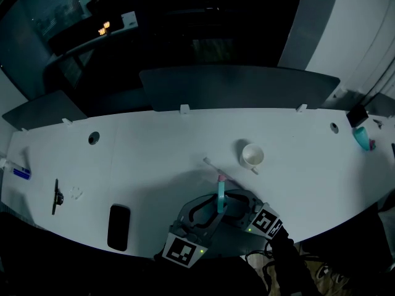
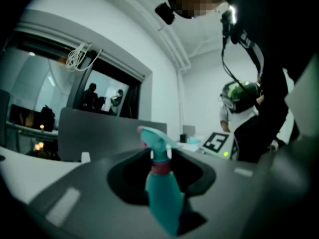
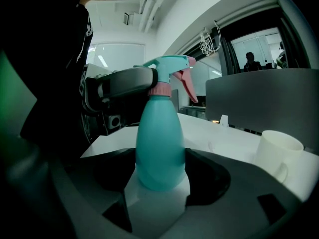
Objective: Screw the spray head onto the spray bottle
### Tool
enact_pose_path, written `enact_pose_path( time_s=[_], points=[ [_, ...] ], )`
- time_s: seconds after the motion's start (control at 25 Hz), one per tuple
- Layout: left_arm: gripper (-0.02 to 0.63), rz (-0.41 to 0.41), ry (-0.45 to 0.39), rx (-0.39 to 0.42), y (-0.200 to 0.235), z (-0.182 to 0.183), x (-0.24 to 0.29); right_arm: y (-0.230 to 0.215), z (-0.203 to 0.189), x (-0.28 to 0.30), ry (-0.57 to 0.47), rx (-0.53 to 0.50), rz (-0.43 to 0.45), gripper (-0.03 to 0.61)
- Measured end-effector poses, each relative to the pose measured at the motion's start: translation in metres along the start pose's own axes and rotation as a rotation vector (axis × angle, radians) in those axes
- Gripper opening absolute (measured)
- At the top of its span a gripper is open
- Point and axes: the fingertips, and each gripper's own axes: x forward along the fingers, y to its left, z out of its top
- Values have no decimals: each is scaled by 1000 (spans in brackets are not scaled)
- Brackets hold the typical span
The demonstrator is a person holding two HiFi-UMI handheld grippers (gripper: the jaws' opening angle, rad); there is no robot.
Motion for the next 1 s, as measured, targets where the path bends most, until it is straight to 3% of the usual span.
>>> enact_pose_path(
  time_s=[0.16,0.32,0.4,0.56,0.68,0.8,1.0],
  points=[
    [127,-27,-5,17,-1,2,1,0,0,0,9,13,3,322],
    [127,-41,17,31,-2,-1,0,-2,6,-6,-12,98,-45,324],
    [127,-24,28,39,-1,-3,0,-5,13,-11,-49,137,-132,324],
    [127,61,27,40,4,-3,3,-2,17,-9,-60,139,-387,324],
    [127,72,13,19,6,-1,4,-2,17,-2,-84,173,-479,322],
    [127,49,10,13,7,-1,2,-3,18,0,-94,160,-380,314],
    [127,-108,-12,-8,1,2,-2,3,10,-1,-59,17,-48,314]
  ],
)
